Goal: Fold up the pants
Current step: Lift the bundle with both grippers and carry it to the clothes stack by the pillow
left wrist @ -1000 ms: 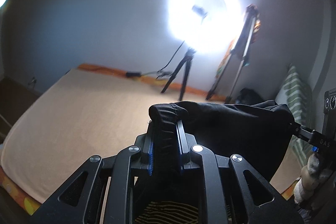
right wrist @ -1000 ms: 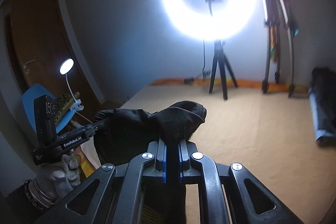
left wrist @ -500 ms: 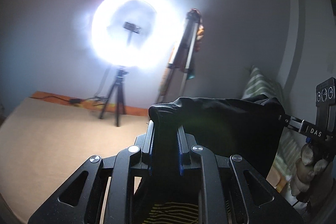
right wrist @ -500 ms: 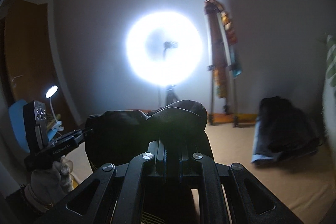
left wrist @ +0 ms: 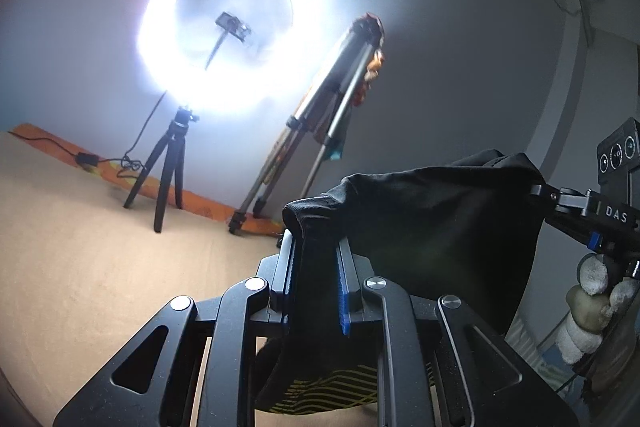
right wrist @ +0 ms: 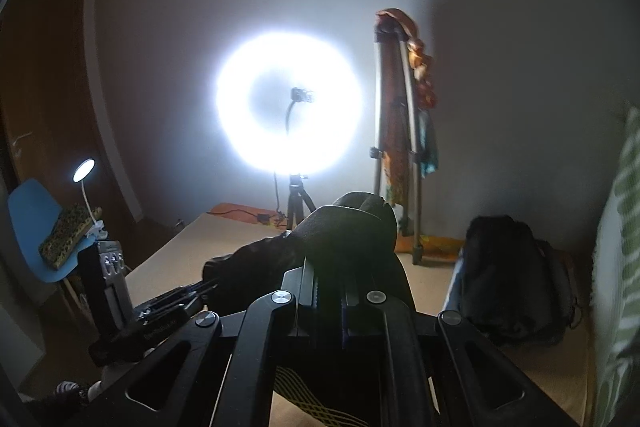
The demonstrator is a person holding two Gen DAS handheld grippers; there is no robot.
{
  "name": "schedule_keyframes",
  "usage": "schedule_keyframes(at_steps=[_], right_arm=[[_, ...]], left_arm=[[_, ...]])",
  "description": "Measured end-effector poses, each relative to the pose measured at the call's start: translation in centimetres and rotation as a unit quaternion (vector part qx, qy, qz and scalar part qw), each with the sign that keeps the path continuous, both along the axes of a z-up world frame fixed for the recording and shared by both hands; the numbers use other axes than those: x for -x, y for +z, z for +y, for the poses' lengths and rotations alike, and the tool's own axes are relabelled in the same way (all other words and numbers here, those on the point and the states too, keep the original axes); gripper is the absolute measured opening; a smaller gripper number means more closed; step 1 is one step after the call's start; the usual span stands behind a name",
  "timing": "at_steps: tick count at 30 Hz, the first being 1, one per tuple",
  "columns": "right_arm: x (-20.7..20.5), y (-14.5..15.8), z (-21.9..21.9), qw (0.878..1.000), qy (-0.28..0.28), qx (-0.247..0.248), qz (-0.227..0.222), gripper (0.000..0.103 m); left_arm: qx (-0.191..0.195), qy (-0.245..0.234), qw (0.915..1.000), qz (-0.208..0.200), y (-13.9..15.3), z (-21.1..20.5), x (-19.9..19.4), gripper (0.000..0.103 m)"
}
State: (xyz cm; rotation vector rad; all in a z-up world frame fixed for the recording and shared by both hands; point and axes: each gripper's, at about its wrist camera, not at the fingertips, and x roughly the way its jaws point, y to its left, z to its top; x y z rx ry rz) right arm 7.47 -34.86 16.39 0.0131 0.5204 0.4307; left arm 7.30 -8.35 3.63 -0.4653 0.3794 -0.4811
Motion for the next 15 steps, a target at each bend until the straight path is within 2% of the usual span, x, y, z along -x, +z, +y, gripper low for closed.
schedule_keyframes(at_steps=[3,7,12,15], right_arm=[[-0.6,1.0,0.6,1.000,0.022,0.001,-0.008,0.005],[-2.1,2.6,-0.3,0.999,0.041,-0.004,-0.024,0.005],[-6.0,3.7,-4.3,0.999,0.047,-0.005,-0.027,0.005],[-9.8,3.7,-7.7,0.999,0.039,0.016,-0.026,0.005]], left_arm=[[0.011,0.007,0.9999,-0.010,1.0,0.4,-0.7,0.015],[-0.004,0.009,0.9992,-0.040,3.1,-1.4,-2.1,0.015],[-0.024,0.000,0.9970,-0.074,4.8,-6.6,-5.6,0.015],[-0.034,-0.022,0.9963,-0.076,4.5,-11.4,-9.6,0.015]])
